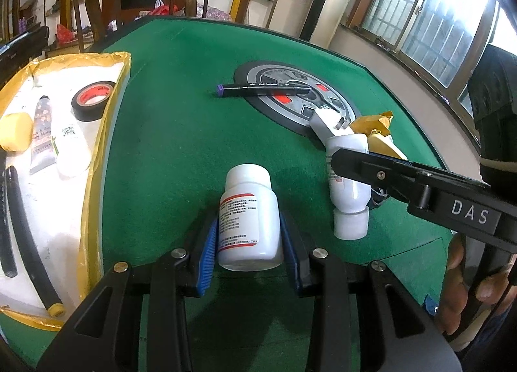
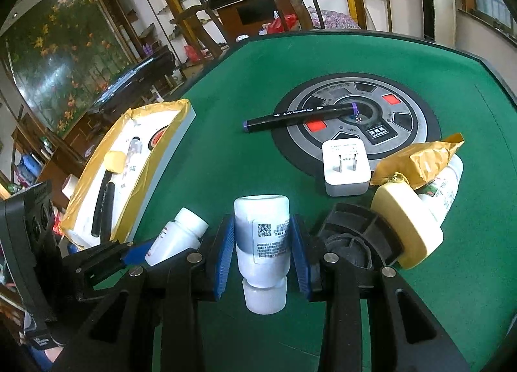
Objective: Organize rigid objects
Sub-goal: 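Lift both held bottles and carry them toward the white tray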
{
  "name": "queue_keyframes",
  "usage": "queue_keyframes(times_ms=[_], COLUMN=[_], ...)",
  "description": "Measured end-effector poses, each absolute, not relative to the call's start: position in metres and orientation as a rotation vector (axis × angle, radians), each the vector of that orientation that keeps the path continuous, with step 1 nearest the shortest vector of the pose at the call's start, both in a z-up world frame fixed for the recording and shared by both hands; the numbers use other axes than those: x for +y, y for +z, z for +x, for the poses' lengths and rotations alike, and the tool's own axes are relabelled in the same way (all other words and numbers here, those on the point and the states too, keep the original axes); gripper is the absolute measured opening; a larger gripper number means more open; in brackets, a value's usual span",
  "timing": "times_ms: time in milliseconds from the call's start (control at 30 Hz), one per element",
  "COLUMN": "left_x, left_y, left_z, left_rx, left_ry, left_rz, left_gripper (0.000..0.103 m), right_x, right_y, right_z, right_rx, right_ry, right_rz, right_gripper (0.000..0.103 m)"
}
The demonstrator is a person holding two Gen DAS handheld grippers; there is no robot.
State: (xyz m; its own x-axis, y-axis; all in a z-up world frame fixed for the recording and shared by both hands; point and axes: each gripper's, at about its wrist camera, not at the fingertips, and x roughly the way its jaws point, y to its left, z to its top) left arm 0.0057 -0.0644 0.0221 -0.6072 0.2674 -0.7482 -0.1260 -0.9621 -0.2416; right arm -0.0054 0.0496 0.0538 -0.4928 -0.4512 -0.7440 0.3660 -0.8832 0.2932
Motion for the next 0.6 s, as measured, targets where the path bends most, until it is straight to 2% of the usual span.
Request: queue_keyframes(times_ms=[600], left_x=[-0.0666], left_y=[0.0295], left_z=[0.0084], left_rx=[-0.237], left_ry=[2.644], left_rz=[-1.222], left_gripper=[0.034], right_x=[0.0487], right_y=[0.0635], right_z=[-0.0003], right_rx=[-0.138], right_ry=[-2.379], right_rz=[1.133], right_gripper=[0.03])
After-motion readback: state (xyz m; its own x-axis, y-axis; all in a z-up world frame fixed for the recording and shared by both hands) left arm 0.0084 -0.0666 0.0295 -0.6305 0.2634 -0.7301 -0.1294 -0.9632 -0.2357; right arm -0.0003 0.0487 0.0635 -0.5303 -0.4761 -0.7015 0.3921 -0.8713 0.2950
